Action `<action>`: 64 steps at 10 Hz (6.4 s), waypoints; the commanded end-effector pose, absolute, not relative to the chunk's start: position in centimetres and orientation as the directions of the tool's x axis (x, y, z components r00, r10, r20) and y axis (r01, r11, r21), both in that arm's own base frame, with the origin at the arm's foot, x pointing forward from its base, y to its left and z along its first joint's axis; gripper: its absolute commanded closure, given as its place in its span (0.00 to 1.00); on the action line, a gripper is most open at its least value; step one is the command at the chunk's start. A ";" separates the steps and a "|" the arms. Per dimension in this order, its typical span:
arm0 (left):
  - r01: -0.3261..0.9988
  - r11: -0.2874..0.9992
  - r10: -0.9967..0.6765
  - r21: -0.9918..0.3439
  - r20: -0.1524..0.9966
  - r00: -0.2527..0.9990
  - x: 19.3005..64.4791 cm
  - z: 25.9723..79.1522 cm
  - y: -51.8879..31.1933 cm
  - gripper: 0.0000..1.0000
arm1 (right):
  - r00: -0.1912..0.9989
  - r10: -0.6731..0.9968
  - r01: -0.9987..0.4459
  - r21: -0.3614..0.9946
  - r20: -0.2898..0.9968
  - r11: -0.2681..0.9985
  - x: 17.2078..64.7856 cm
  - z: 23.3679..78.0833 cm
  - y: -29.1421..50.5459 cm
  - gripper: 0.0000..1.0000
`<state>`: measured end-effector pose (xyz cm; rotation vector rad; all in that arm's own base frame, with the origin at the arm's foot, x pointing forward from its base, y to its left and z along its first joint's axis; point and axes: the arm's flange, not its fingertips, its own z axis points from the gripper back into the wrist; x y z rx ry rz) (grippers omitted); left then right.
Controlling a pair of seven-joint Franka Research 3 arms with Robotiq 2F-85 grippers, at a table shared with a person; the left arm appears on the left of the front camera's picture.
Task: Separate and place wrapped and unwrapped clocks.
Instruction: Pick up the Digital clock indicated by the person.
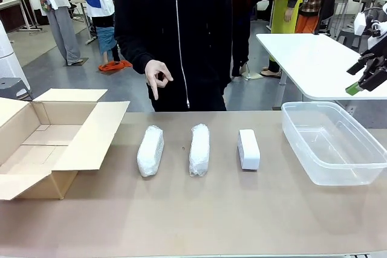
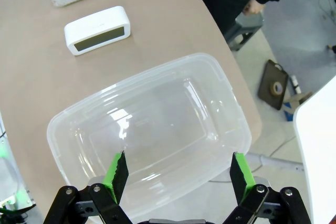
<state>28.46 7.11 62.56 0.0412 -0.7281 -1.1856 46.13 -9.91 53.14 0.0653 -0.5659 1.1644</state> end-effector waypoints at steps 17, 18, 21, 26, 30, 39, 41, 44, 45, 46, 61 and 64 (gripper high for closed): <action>0.801 0.575 -0.794 0.164 0.347 0.499 30.6 62.1 -5.9 0.00 | 0.269 0.846 -0.883 -0.234 0.460 0.407 46.2 53.1 -10.0 0.00; 0.781 0.606 -0.779 0.151 0.312 0.544 31.9 62.0 -7.6 0.00 | 0.269 0.846 -0.883 -0.234 0.460 0.407 46.2 53.1 -10.0 0.00; 0.660 0.747 -0.658 0.082 0.239 0.714 35.6 60.0 -14.0 0.00 | 0.269 0.846 -0.883 -0.234 0.460 0.407 46.2 53.1 -10.0 0.00; 0.584 0.804 -0.595 0.111 0.177 0.784 39.7 56.2 -21.1 0.00 | 0.269 0.846 -0.883 -0.234 0.460 0.407 46.2 53.1 -10.0 0.00; 0.529 0.844 -0.537 0.090 0.168 0.827 42.8 50.7 -24.5 0.00 | 0.269 0.846 -0.883 -0.234 0.460 0.407 46.2 53.1 -10.0 0.00; 0.373 0.925 -0.380 0.077 0.161 0.911 45.2 41.3 -28.8 0.00 | 0.269 0.846 -0.883 -0.234 0.460 0.407 46.2 53.1 -10.0 0.00; 0.381 0.919 -0.392 0.096 0.140 0.909 45.7 39.4 -29.6 0.00 | 0.269 0.846 -0.883 -0.234 0.460 0.407 46.2 53.1 -10.0 0.00; 0.368 0.926 -0.377 0.085 0.169 0.911 46.3 38.7 -29.9 0.00 | 0.269 0.846 -0.883 -0.234 0.460 0.407 46.2 53.1 -10.0 0.00; 0.368 0.927 -0.375 0.076 0.173 0.911 46.6 38.2 -29.9 0.00 | 0.269 0.846 -0.883 -0.234 0.460 0.407 46.2 53.1 -10.0 0.00; 0.371 0.926 -0.378 0.071 0.180 0.908 46.8 37.8 -30.0 0.00 | 0.269 0.846 -0.883 -0.234 0.460 0.407 46.2 53.1 -10.0 0.00; 0.402 0.915 -0.404 0.044 0.143 0.904 46.9 36.6 -29.9 0.00 | 0.269 0.846 -0.883 -0.234 0.460 0.407 46.2 53.1 -10.0 0.00; 0.336 0.942 -0.333 0.013 0.175 0.927 47.1 36.2 -29.9 0.00 | 0.269 0.846 -0.883 -0.234 0.460 0.407 46.2 53.1 -10.0 0.00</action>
